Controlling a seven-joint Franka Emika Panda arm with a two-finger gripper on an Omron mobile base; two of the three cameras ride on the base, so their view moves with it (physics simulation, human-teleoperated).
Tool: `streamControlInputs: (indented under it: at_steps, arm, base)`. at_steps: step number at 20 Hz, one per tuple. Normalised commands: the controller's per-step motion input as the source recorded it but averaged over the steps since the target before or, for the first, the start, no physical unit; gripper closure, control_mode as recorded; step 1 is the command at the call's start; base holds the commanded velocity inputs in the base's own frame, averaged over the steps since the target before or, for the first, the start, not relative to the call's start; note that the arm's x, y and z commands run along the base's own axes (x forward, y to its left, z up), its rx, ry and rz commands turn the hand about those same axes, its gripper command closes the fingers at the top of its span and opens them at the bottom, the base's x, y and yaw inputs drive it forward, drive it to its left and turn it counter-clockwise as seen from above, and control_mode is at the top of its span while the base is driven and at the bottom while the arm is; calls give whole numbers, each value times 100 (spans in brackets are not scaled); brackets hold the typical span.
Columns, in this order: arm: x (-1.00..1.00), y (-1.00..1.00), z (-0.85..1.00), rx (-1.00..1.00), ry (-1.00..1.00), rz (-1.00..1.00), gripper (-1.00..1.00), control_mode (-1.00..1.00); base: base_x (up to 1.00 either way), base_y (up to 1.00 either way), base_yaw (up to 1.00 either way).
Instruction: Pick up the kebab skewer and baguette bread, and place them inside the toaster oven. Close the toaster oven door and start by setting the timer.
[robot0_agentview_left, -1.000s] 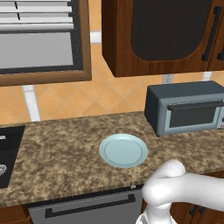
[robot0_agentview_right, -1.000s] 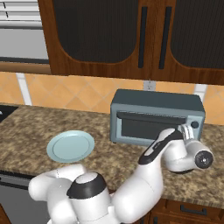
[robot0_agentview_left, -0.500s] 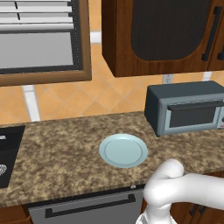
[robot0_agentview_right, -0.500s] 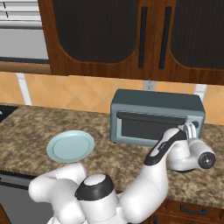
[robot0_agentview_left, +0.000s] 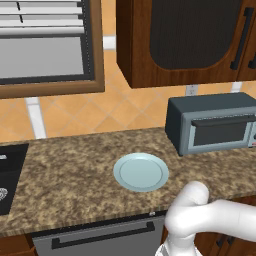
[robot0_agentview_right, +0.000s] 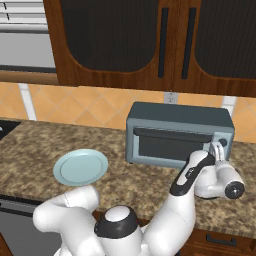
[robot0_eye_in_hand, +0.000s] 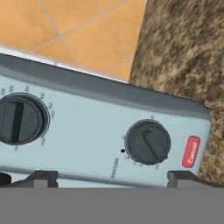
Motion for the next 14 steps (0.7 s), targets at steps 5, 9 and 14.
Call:
streamControlInputs:
  at_steps: [5,9,14]
  arm:
    - [11,-25,-4,0,0,0,-100,-100]
    - [5,-33,-4,0,0,0,-100,-100]
    - [0,-11,-26,0,0,0,-100,-100]
  base:
    - [0,0,0]
    - [0,0,0]
    - [0,0,0]
